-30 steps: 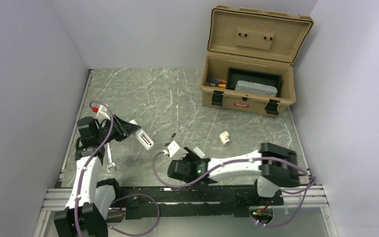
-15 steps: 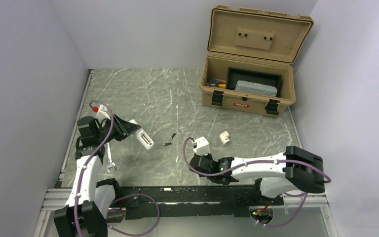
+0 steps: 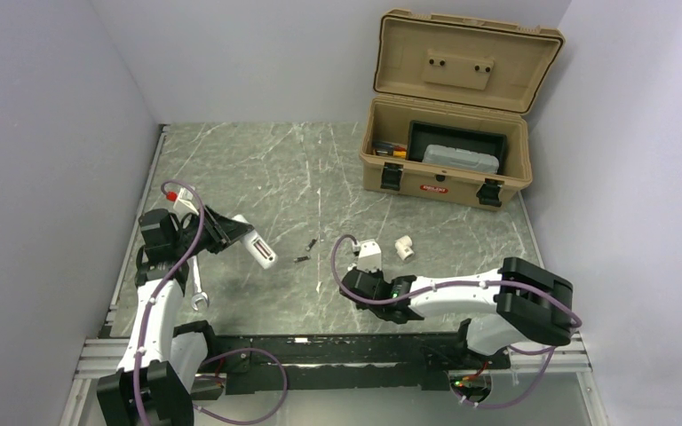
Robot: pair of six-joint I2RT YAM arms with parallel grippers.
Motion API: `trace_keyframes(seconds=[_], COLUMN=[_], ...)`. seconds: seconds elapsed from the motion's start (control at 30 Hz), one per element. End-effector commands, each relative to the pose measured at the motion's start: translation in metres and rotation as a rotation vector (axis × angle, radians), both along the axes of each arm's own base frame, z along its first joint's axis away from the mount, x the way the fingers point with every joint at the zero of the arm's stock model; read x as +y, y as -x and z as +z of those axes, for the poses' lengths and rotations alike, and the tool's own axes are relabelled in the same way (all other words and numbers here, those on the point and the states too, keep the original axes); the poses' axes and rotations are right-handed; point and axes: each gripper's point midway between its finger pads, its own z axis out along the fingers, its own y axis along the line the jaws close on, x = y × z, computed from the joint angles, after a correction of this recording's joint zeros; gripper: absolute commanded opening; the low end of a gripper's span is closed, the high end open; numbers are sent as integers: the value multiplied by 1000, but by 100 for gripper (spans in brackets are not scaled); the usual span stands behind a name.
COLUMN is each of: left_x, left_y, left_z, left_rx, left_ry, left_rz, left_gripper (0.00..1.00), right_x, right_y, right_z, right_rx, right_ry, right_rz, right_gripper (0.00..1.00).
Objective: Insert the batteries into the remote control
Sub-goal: Adjust the battery cover at the center of the board.
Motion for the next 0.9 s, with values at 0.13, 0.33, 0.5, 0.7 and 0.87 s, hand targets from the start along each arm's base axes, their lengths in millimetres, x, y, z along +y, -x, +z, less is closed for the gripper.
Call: trace_keyframes(seconds=[0.13, 0.33, 0.5, 0.7, 0.87], left_x=[-2, -2, -2, -1, -2], left_y=[-1, -1, -2, -4, -3], left_z=[9, 10, 10, 11, 10], left_rx=[-40, -43, -42, -40, -39], left_ry=[11, 10, 11, 14, 13], left_rz=[-25, -26, -25, -26, -29], left_gripper=[0, 0, 0, 0, 0], right_x=[-16, -23, -31, -38, -47], right_y=[-16, -26, -33, -44, -57], right_z=[-13, -14, -19, -24, -26], right_rx=[26, 26, 29, 34, 40], right_ry=[21, 47, 82, 109, 111], right_rz=[-108, -143, -170, -189, -211], right_gripper=[0, 0, 0, 0, 0])
